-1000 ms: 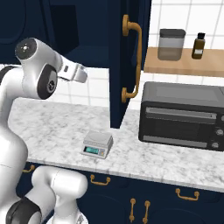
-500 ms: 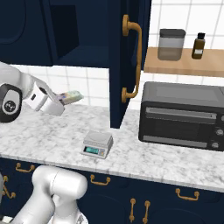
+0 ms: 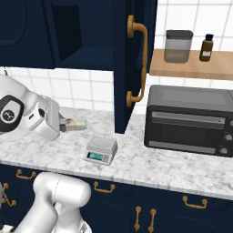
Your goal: Pick the bar and place it on the digital scale for weighing, and close the cabinet.
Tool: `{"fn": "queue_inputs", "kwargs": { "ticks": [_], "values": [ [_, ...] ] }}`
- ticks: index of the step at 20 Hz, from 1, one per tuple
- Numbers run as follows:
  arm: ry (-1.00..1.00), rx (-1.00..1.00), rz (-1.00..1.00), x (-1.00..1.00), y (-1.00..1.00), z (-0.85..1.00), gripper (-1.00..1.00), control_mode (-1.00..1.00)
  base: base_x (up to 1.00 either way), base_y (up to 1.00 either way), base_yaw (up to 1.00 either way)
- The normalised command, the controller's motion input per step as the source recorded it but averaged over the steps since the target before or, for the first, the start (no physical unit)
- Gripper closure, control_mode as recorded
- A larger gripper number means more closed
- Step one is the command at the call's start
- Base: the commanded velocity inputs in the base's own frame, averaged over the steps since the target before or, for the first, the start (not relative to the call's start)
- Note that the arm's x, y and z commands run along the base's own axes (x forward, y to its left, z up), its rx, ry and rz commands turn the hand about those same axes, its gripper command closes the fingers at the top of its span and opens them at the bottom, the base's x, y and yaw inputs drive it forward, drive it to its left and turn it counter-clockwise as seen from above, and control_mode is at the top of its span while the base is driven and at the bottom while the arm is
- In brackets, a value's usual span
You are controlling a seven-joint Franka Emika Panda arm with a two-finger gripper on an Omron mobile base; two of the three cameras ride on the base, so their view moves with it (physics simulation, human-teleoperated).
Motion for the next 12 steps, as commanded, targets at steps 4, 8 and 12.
{"fn": "queue_inputs", "kwargs": {
  "ticks": [4, 8, 12],
  "values": [
    [0.05, -0.03, -0.09, 0.44, -0.22, -0.59, 1.0, -1.0, 0.0, 0.0, 0.0],
    [0.21, -0.02, -0.09, 0.65, -0.06, -0.41, 1.0, -1.0, 0.0, 0.0, 0.0],
    [0.08, 0.0, -0.05, 0.49, -0.17, -0.39, 1.0, -1.0, 0.0, 0.0, 0.0]
  ]
}}
